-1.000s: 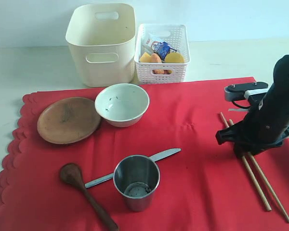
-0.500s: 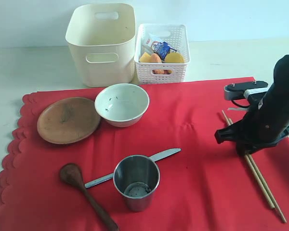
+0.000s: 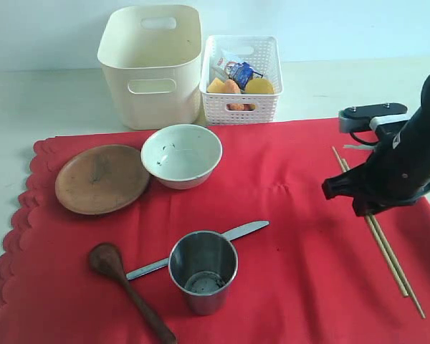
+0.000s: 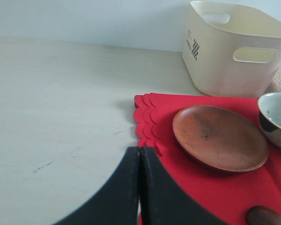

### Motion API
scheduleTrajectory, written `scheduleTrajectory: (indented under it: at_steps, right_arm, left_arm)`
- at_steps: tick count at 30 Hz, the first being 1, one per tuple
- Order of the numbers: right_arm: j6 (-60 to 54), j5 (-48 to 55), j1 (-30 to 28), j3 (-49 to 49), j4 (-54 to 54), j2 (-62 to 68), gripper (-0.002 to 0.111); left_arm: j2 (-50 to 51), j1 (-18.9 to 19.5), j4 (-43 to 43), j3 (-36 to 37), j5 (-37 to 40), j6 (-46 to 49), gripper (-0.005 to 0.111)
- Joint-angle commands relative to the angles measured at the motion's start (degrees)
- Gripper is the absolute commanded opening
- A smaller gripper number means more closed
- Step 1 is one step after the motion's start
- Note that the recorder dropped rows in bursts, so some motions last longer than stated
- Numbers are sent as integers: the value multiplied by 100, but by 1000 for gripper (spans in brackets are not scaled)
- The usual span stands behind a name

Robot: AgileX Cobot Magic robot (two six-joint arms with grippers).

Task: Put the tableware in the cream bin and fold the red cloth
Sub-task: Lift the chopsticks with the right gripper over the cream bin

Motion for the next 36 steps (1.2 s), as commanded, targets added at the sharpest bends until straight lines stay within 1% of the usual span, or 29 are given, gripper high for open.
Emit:
scheduleTrajectory:
  at_steps: [1, 3, 5, 7, 10, 12, 15, 17, 18, 19, 20, 21, 22, 23, 25, 26, 27, 28, 29, 31, 36]
  right_arm:
    - [-21, -215, 0, 26, 85, -349, 0]
    - [-37, -384, 0, 26, 193, -515, 0]
    - [-343, -600, 0, 15, 544, -667, 0]
    - [-995, -801, 0, -90, 1215, -799, 0]
    - [-1686, -764, 0, -454, 1844, -803, 0]
    - [-2457, -764, 0, -742, 2527, -803, 0]
    - [-4115, -720, 0, -1233, 4012, -803, 0]
    - [-4951, -628, 0, -1465, 4730, -803, 0]
    - [-5742, -532, 0, -1661, 5410, -803, 0]
    - [-6211, -444, 0, -1774, 5797, -803, 0]
    - [-6985, -244, 0, -1968, 6479, -803, 0]
    - [-7422, -133, 0, -2065, 6879, -803, 0]
    - [-8396, 11, 71, -2244, 7588, -793, 0]
    - [-8975, 51, 153, -2325, 7883, -793, 0]
    - [-11143, 52, 677, -2574, 8659, -756, 0]
    - [-11644, 111, 836, -2647, 8787, -722, 0]
    - [-12424, 131, 1105, -2787, 8989, -620, 0]
    - [-12559, 99, 1269, -2882, 9066, -541, 0]
    - [-12559, -22, 1462, -3195, 9066, -324, 0]
    - [-12559, -93, 1656, -3648, 9066, 43, 0]
    - [-12559, -175, 1828, -4790, 9078, 1085, 0]
  left_arm:
    - [-24, 18, 26, 16, -56, -21, 0]
    - [-24, 18, 26, 16, -56, -21, 0]
    - [-24, 18, 26, 16, -56, -21, 0]
    - [-24, 18, 26, 16, -56, -21, 0]
    - [-24, 18, 26, 16, -56, -21, 0]
    - [-24, 18, 26, 16, -56, -21, 0]
    - [-24, 18, 26, 16, -56, -21, 0]
    - [-24, 18, 26, 16, -56, -21, 0]
    - [-24, 18, 26, 16, -56, -21, 0]
    - [-24, 18, 26, 16, -56, -21, 0]
    - [-24, 18, 26, 16, -56, -21, 0]
    - [-24, 18, 26, 16, -56, -21, 0]
    - [-24, 18, 26, 16, -56, -21, 0]
    - [-24, 18, 26, 16, -56, -21, 0]
    - [-24, 18, 26, 16, -56, -21, 0]
    - [-24, 18, 26, 16, -56, -21, 0]
    - [-24, 18, 26, 16, -56, -21, 0]
    - [-24, 18, 26, 16, -56, -21, 0]
    - [-24, 18, 26, 16, -56, -21, 0]
    - [-24, 18, 26, 16, -56, -21, 0]
    - [-24, 18, 26, 16, -56, -21, 0]
